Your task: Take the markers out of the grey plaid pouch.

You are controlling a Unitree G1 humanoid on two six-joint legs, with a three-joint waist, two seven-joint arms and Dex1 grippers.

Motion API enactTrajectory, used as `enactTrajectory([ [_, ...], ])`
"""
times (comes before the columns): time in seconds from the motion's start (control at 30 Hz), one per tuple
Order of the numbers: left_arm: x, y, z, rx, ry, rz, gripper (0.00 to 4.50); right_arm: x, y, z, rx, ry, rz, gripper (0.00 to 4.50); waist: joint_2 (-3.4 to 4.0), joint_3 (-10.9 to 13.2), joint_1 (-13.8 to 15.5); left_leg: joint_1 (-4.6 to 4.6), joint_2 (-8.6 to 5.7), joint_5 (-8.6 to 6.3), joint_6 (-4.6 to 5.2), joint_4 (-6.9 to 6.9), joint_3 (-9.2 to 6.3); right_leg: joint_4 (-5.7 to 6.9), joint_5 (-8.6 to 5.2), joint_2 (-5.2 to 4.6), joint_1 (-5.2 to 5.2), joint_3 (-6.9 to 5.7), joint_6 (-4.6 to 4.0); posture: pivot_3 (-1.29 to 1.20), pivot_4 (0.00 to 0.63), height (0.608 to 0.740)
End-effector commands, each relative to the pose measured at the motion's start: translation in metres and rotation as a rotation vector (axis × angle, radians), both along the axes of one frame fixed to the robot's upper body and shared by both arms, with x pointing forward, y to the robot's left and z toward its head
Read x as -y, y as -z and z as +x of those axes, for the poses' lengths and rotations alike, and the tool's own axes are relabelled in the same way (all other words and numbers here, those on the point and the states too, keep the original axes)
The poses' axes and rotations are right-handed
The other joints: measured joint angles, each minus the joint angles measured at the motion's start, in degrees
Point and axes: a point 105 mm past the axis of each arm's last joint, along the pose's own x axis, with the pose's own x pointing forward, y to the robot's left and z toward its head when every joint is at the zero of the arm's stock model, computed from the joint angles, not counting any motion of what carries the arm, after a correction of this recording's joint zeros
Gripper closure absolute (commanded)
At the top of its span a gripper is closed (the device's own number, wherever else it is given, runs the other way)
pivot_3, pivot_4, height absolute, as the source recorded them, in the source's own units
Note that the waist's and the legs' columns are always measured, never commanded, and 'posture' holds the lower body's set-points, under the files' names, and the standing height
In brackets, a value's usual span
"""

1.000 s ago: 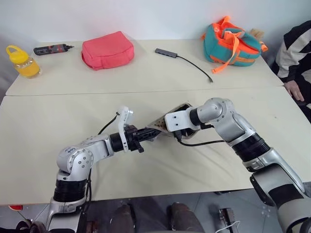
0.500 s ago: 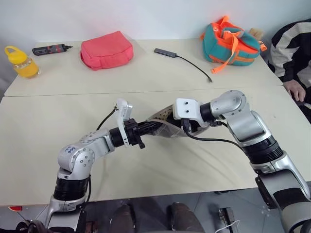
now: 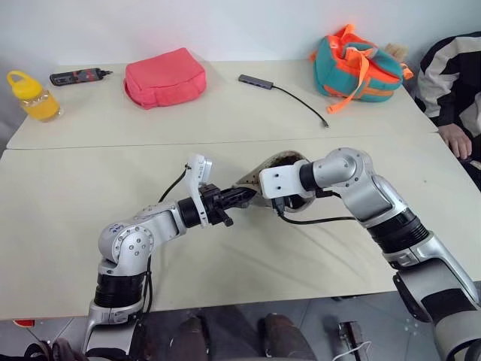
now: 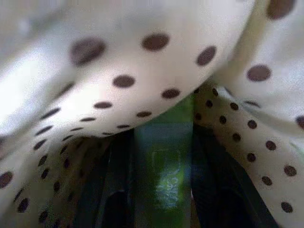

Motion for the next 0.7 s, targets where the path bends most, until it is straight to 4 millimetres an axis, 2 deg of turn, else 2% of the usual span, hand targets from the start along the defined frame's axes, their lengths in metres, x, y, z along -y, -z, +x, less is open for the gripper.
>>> enactTrajectory([
  [0.03, 0.000, -0.011, -0.003, 0.046, 0.006, -0.020, 4.50, -0.002, -0.004, -0.007, -0.003, -0.032, 0.004, 2.44, 0.00, 0.0, 0.1, 0.00, 0.00, 0.00, 0.00, 0.00, -0.01, 0.01, 0.00, 0.00, 0.00, -0.01, 0.00, 0.00, 0.150, 0.740],
  [0.17, -0.003, -0.012, 0.000, 0.037, -0.015, -0.031, 4.50, 0.002, -0.004, -0.009, 0.000, -0.033, -0.012, 1.14, 0.00, 0.0, 0.1, 0.00, -0.01, 0.00, 0.00, 0.01, 0.00, -0.01, 0.00, -0.01, 0.01, 0.00, 0.00, 0.00, 0.150, 0.740],
  [0.43, -0.004, -0.001, -0.002, 0.041, -0.016, 0.025, 4.50, 0.004, -0.016, -0.010, 0.015, -0.047, -0.003, 1.14, 0.00, 0.0, 0.1, 0.00, -0.01, 0.00, 0.00, 0.00, 0.00, -0.03, 0.00, -0.01, 0.01, 0.00, 0.00, 0.00, 0.150, 0.740],
  [0.53, -0.004, 0.000, -0.002, 0.035, -0.021, 0.025, 4.50, 0.004, -0.021, -0.008, 0.045, -0.055, -0.005, 1.75, 0.00, 0.0, 0.1, 0.00, -0.01, 0.00, 0.00, 0.00, 0.00, -0.03, 0.00, 0.00, 0.01, 0.00, 0.00, 0.00, 0.150, 0.740],
  [0.57, -0.004, 0.001, -0.002, 0.037, -0.024, 0.027, 4.50, 0.004, -0.021, -0.008, 0.047, -0.054, -0.005, 2.08, 0.00, 0.0, 0.1, 0.00, -0.01, 0.00, 0.00, 0.00, 0.00, -0.03, 0.00, 0.00, 0.01, 0.00, 0.00, 0.00, 0.150, 0.740],
  [0.7, -0.001, 0.001, -0.003, 0.047, -0.015, 0.041, 4.50, 0.001, -0.017, -0.010, 0.042, -0.071, -0.014, 2.08, 0.00, 0.0, 0.1, 0.00, -0.01, 0.00, 0.00, 0.01, 0.00, -0.03, 0.00, -0.01, 0.01, 0.00, 0.00, 0.00, 0.150, 0.740],
])
